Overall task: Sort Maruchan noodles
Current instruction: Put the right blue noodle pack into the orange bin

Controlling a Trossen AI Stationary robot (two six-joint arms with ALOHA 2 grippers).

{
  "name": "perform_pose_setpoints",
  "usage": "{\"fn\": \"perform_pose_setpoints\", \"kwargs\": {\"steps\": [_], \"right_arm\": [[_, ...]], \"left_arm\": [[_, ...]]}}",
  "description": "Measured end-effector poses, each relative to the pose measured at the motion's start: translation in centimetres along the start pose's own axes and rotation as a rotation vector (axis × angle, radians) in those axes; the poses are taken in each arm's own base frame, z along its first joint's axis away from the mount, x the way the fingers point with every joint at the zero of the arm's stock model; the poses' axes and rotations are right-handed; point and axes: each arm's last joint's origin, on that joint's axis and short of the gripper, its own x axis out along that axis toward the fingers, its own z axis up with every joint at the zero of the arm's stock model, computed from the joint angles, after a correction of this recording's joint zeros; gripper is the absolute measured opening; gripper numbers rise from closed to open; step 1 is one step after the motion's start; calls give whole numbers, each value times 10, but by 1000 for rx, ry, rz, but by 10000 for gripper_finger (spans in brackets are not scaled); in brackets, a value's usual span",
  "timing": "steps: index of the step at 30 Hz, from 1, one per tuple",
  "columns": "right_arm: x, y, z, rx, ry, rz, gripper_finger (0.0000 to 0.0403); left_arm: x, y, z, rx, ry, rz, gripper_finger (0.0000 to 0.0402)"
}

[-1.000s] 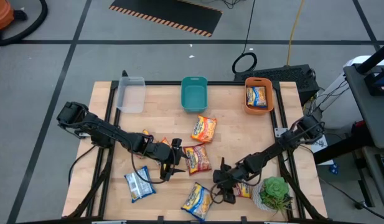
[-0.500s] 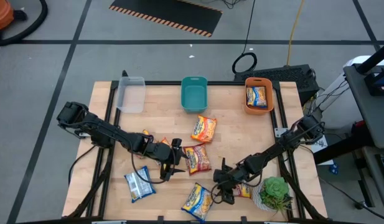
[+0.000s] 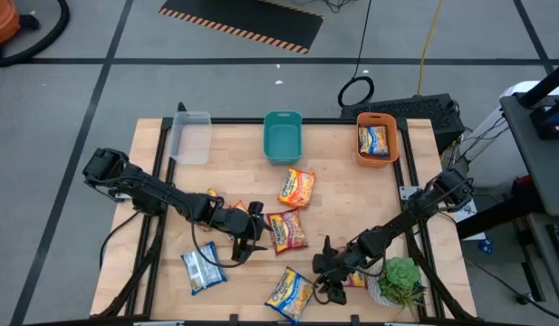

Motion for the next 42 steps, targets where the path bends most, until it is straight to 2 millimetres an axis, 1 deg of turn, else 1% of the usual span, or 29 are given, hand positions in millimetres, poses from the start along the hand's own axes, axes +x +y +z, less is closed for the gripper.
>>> {"fn": "perform_pose_setpoints", "kwargs": {"steps": [4, 7, 13, 17, 20, 27, 32, 36, 38, 42], "right_arm": [[2, -5, 3, 33, -17, -19, 146], [9, -10, 2, 59, 6, -19, 146], [29, -19, 8, 26, 12, 87, 143], [34, -27, 13, 38, 19, 128, 123], [33, -30, 16, 49, 23, 133, 95], [31, -33, 20, 23, 31, 155, 10], [30, -38, 25, 14, 19, 149, 9], [23, -42, 29, 3, 18, 126, 2], [16, -43, 31, 2, 10, 102, 2], [-8, -38, 40, -26, -74, 11, 1]], "left_arm": [[0, 0, 0, 0, -1, 0, 280], [0, 0, 0, 1, -2, 0, 280], [0, 0, 1, 0, -9, 0, 280], [0, 0, 1, 1, -10, 0, 280], [0, 0, 1, 1, -10, 0, 280], [0, 0, 1, 7, -9, 0, 280], [0, 0, 1, 2, -9, 0, 280], [0, 0, 1, -20, -8, -1, 280], [0, -1, 0, -26, -1, -3, 280], [0, -5, 0, -33, 6, -13, 280]]}}
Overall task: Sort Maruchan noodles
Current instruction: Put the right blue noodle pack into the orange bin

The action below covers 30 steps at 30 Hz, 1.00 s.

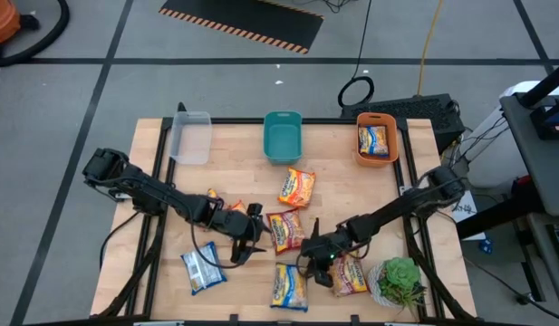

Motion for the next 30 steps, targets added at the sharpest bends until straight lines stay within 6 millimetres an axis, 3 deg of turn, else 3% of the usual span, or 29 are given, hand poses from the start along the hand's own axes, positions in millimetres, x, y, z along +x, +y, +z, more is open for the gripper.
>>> {"fn": "perform_pose_setpoints", "kwargs": {"steps": [7, 14, 22, 25, 30], "right_arm": [[-46, 17, 11, -112, -152, -143, 0], [-76, 33, 12, -237, -281, -241, 0], [-95, 37, 18, -301, -413, -345, 0], [-98, 39, 19, -316, -431, -356, 0], [-99, 39, 19, -319, -439, -360, 0]], "left_arm": [[0, -1, 0, 1, 3, -4, 280], [0, -1, 1, 1, -14, 16, 280], [-8, 16, 37, -52, -137, 328, 280], [-11, 17, 46, -64, -146, 332, 280], [-15, 13, 49, -18, -33, 188, 280]]}}
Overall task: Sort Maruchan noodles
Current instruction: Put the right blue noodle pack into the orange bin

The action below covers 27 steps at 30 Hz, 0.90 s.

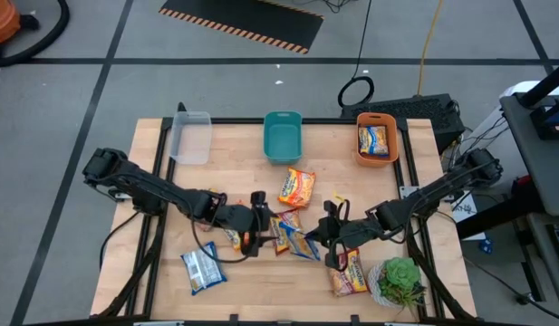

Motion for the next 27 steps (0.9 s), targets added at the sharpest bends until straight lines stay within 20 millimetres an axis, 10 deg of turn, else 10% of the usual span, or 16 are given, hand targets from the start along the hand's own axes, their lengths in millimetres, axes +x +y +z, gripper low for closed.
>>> {"fn": "perform_pose_setpoints", "kwargs": {"steps": [27], "right_arm": [[-31, -5, 19, -135, -133, -81, 0]], "left_arm": [[6, 73, -6, 100, -54, -150, 280]]}}
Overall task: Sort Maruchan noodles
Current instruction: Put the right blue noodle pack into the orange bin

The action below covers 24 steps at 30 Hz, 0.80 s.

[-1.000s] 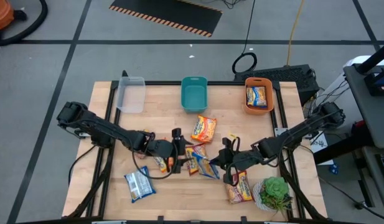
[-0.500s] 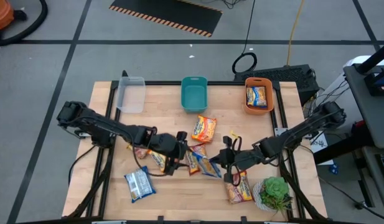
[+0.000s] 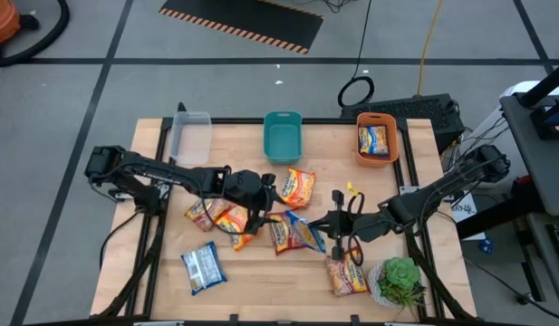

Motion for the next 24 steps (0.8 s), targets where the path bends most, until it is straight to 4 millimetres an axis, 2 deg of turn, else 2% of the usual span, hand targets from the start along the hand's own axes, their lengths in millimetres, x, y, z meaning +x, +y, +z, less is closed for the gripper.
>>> {"fn": "perform_pose_setpoints", "kwargs": {"steps": [5, 10, 24], "right_arm": [[1, -1, 0, -6, 1, -3, 0], [1, -2, 1, 0, -9, -3, 0], [17, 4, -5, 21, -6, -4, 0]], "left_arm": [[-1, 13, -5, -17, -34, -16, 280], [-1, 21, -8, -25, -72, -150, 280], [3, 24, -2, -8, -167, -194, 280]]}}
